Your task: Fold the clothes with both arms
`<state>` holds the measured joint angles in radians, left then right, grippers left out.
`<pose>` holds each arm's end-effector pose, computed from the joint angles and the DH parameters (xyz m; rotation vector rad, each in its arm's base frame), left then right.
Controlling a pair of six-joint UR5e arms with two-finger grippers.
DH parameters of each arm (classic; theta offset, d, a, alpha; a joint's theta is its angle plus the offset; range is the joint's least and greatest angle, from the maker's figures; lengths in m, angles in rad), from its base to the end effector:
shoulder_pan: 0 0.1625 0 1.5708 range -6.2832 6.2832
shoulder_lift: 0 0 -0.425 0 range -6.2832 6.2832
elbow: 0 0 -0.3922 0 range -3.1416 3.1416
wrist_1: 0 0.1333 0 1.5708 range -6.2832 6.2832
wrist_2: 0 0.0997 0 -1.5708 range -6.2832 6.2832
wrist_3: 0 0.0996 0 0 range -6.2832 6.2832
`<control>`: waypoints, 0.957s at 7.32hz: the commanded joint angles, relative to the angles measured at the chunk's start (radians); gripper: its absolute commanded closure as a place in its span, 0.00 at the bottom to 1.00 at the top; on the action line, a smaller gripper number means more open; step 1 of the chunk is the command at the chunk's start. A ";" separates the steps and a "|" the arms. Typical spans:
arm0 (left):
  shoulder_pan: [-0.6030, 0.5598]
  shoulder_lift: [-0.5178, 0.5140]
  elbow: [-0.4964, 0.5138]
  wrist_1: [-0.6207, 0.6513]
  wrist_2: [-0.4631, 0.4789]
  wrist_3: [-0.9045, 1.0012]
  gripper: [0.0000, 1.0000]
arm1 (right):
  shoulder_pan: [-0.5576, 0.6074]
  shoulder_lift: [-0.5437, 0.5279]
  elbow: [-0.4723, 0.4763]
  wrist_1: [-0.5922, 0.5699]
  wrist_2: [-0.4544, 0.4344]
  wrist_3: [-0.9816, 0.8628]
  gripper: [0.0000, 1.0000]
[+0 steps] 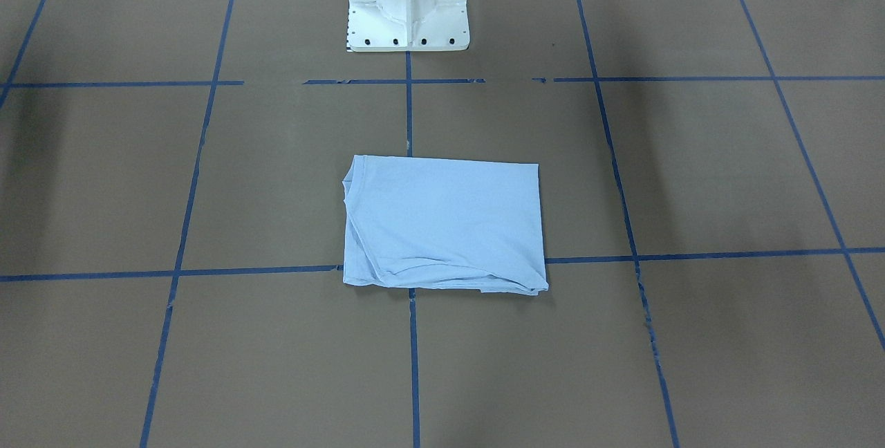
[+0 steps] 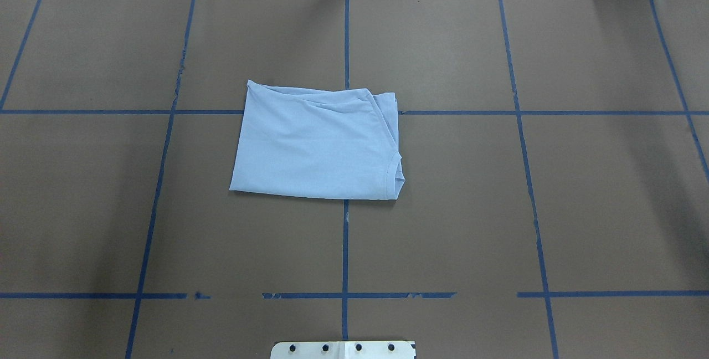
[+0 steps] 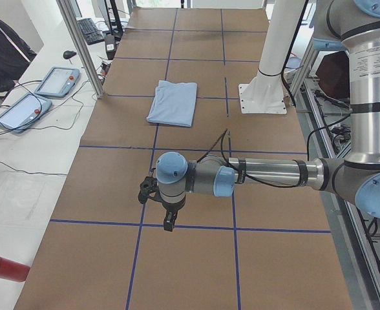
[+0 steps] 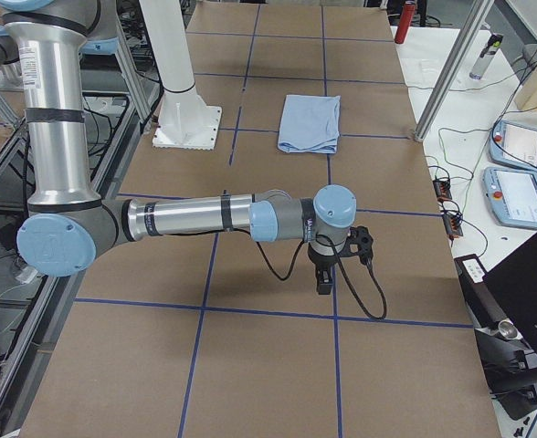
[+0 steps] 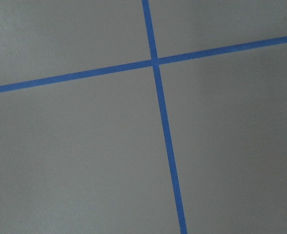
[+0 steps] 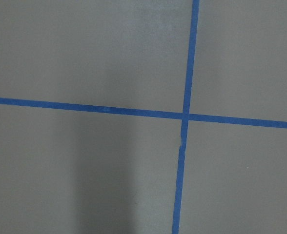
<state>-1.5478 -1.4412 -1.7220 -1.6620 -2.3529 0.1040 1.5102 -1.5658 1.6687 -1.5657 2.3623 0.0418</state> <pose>-0.0529 -0.4455 0.6344 0.1387 0.7771 0.1645 0.0321 -0.5018 0.6061 0.0617 -0.7950 -0.0605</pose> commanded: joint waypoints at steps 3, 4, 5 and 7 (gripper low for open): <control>0.003 0.004 -0.008 -0.085 -0.018 0.000 0.00 | -0.002 -0.065 0.025 0.076 -0.001 -0.002 0.00; 0.003 0.007 -0.005 -0.085 -0.023 0.000 0.00 | -0.005 -0.063 0.052 0.067 -0.006 -0.003 0.00; 0.003 0.007 -0.007 -0.082 -0.022 0.000 0.00 | -0.011 -0.071 0.072 0.052 -0.020 -0.003 0.00; 0.002 0.008 -0.007 -0.082 -0.022 0.000 0.00 | -0.010 -0.098 0.098 0.041 -0.107 -0.005 0.00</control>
<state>-1.5456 -1.4341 -1.7293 -1.7444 -2.3743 0.1043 1.5009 -1.6494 1.7467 -1.5143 2.2864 0.0374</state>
